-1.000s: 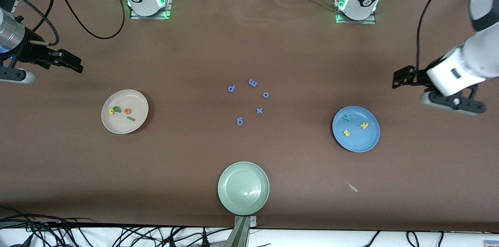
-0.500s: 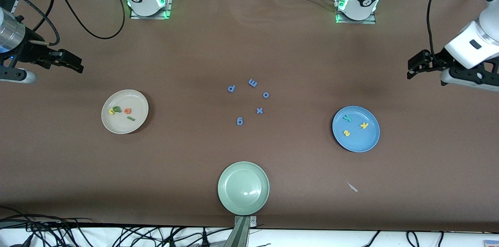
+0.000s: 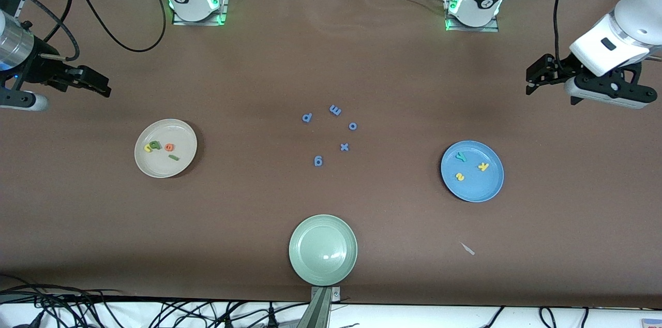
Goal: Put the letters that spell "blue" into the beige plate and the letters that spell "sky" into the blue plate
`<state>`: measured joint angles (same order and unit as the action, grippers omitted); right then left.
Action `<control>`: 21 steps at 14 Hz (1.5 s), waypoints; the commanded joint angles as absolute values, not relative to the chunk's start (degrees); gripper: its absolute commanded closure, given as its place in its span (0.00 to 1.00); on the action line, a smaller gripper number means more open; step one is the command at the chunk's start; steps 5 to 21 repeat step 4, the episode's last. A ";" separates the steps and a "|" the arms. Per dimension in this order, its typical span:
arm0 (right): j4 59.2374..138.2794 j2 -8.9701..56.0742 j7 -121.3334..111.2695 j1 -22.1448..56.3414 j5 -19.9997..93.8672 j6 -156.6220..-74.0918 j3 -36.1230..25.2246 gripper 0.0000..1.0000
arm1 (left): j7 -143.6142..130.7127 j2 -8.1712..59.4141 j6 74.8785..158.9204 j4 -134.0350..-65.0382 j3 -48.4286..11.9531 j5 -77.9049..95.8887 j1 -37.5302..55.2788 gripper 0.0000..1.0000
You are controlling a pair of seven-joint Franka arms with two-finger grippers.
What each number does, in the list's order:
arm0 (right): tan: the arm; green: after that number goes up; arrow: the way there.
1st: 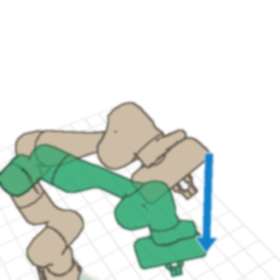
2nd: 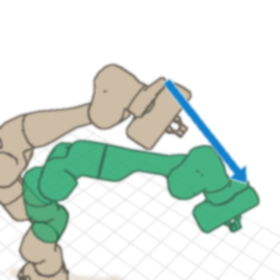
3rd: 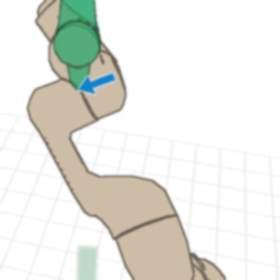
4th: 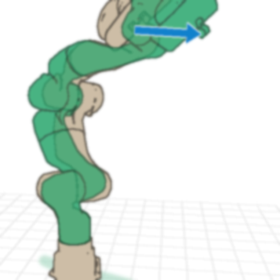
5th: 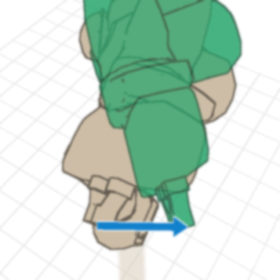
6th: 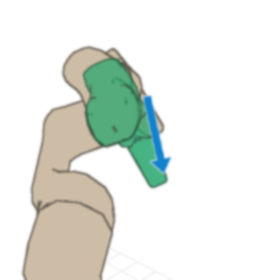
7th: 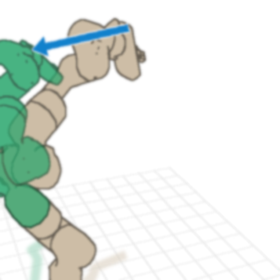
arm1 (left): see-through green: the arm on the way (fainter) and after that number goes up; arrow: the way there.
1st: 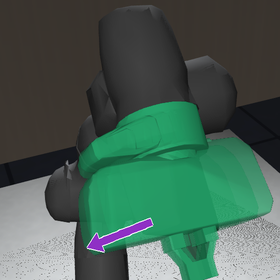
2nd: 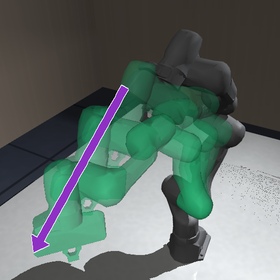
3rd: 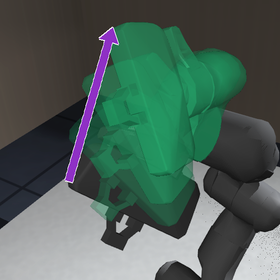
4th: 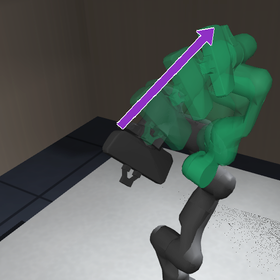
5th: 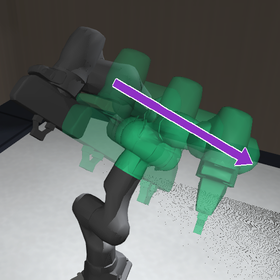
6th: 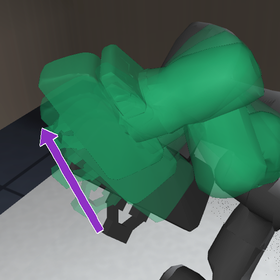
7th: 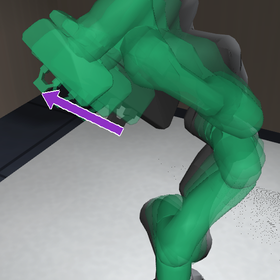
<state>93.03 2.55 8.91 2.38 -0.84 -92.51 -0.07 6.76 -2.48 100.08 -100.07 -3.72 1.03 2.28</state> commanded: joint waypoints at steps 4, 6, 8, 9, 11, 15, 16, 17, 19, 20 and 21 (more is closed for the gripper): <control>92.02 2.99 9.58 2.46 -1.06 -92.11 0.09 0.00 | 3.61 -3.34 98.70 -100.46 -5.88 -0.17 2.46 0.00; 92.02 2.99 9.58 2.46 -1.06 -92.11 0.09 0.00 | 3.61 -3.34 98.70 -100.46 -5.88 -0.17 2.46 0.00; 92.02 2.99 9.58 2.46 -1.06 -92.11 0.09 0.00 | 3.61 -3.34 98.70 -100.46 -5.88 -0.17 2.46 0.00; 92.02 2.99 9.58 2.46 -1.06 -92.11 0.09 0.00 | 3.61 -3.34 98.70 -100.46 -5.88 -0.17 2.46 0.00; 92.02 2.99 9.58 2.46 -1.06 -92.11 0.09 0.00 | 3.61 -3.34 98.70 -100.46 -5.88 -0.17 2.46 0.00; 92.02 2.99 9.58 2.46 -1.06 -92.11 0.09 0.00 | 3.61 -3.34 98.70 -100.46 -5.88 -0.17 2.46 0.00; 92.02 2.99 9.58 2.46 -1.06 -92.11 0.09 0.00 | 3.61 -3.34 98.70 -100.46 -5.88 -0.17 2.46 0.00; 92.02 2.99 9.58 2.46 -1.06 -92.11 0.09 0.00 | 3.61 -3.34 98.70 -100.46 -5.88 -0.17 2.46 0.00; 92.02 2.99 9.58 2.46 -1.06 -92.11 0.09 0.00 | 3.61 -3.34 98.70 -100.46 -5.88 -0.17 2.46 0.00; 92.02 2.99 9.58 2.46 -1.06 -92.11 0.09 0.00 | 3.61 -3.34 98.70 -100.46 -5.88 -0.17 2.46 0.00; 92.02 2.99 9.58 2.46 -1.06 -92.11 0.09 0.00 | 3.61 -3.34 98.70 -100.46 -5.88 -0.17 2.46 0.00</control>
